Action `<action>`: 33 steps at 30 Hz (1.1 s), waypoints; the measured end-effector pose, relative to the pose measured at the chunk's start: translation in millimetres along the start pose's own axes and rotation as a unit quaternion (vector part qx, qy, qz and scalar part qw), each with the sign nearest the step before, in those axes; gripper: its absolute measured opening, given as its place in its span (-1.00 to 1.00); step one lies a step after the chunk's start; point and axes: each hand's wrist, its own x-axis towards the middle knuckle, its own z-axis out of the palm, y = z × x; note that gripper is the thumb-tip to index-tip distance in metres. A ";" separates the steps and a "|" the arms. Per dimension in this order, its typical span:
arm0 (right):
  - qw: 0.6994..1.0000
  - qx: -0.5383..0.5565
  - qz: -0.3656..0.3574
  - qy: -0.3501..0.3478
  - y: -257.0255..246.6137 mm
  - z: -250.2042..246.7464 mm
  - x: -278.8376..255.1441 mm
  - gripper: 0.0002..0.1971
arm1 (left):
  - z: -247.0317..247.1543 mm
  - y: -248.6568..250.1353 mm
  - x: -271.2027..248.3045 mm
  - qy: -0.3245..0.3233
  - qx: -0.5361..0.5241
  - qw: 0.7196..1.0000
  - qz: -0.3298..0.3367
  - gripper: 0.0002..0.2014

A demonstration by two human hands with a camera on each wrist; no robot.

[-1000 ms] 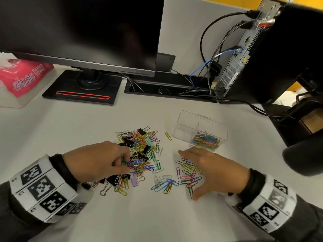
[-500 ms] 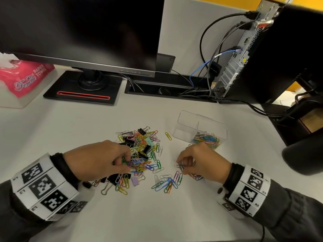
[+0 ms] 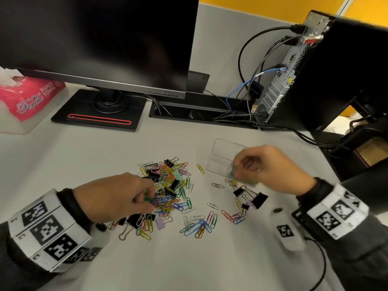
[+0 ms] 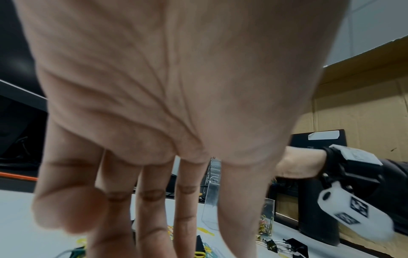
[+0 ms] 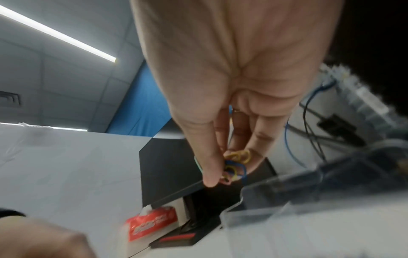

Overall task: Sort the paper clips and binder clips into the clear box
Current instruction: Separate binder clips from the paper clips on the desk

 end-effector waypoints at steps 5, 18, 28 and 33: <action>0.975 -0.128 -0.056 0.171 15.8 -20.2 2.6 -0.87 | 1.4 0.8 0.3 -0.007 -0.003 1.000 0.003 -0.76; 0.968 -0.241 -0.054 -0.054 -2.3 21.4 -26.3 -0.83 | 2.4 0.8 1.1 -0.011 0.000 1.000 0.002 -0.78; 0.965 -0.222 -0.008 -0.142 5.6 59.6 -38.2 -0.73 | 4.4 -0.3 1.3 -0.005 -0.004 1.000 0.008 -0.76; 0.975 -0.163 -0.020 -0.153 4.0 52.1 -34.4 -0.62 | 5.0 -2.7 1.6 -0.005 0.000 1.000 0.007 -0.76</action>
